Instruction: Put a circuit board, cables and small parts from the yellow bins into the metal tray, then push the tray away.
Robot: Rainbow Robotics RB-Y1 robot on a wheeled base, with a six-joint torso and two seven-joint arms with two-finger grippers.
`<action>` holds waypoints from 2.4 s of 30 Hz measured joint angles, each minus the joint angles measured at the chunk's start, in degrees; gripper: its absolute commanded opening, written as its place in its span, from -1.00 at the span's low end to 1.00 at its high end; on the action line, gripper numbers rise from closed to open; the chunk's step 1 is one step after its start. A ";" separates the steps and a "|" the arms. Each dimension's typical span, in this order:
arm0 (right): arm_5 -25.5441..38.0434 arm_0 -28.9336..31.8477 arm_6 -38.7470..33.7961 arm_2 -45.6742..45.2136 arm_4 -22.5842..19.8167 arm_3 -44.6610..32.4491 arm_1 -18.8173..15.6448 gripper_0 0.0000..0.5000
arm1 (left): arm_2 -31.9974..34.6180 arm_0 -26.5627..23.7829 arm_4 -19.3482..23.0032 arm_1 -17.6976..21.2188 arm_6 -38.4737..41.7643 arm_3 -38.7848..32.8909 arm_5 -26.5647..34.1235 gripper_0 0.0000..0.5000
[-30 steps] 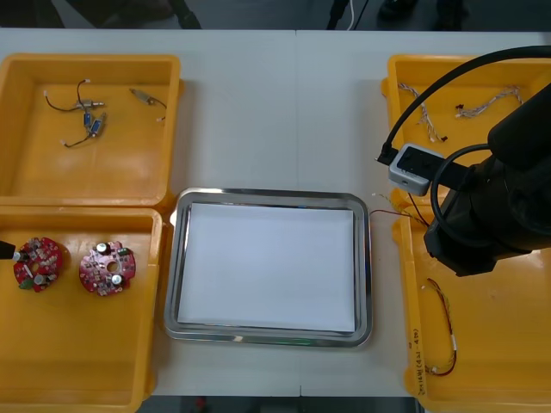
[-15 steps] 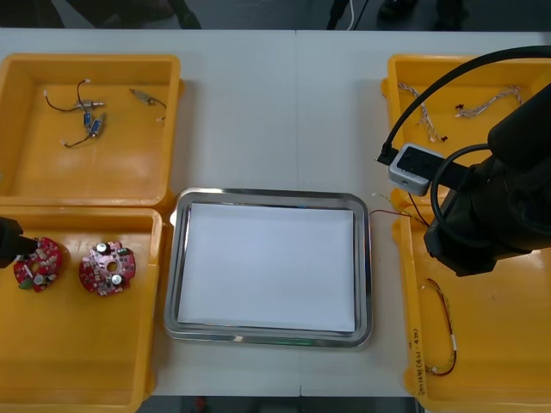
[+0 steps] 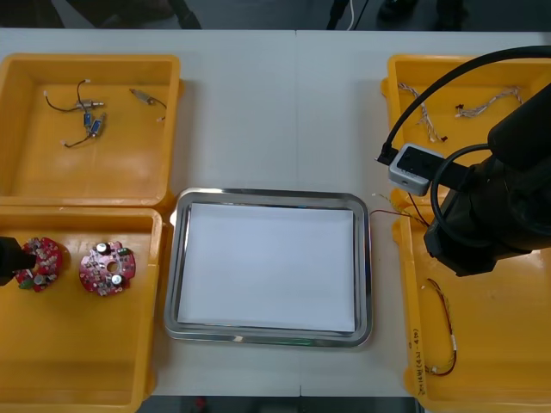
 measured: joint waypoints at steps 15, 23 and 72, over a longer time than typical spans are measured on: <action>0.00 0.00 0.00 0.00 0.00 0.01 0.00 -1.00 | -5.47 5.89 0.70 5.20 -13.06 0.01 -14.35 1.00; 0.00 -0.01 0.00 0.00 0.00 0.01 0.00 -1.00 | -10.70 6.41 0.70 8.19 -13.06 1.81 -22.01 1.00; 0.01 -0.01 0.00 0.01 1.24 0.02 1.78 -1.00 | -18.74 6.64 0.89 9.92 -16.13 8.20 -33.90 -1.00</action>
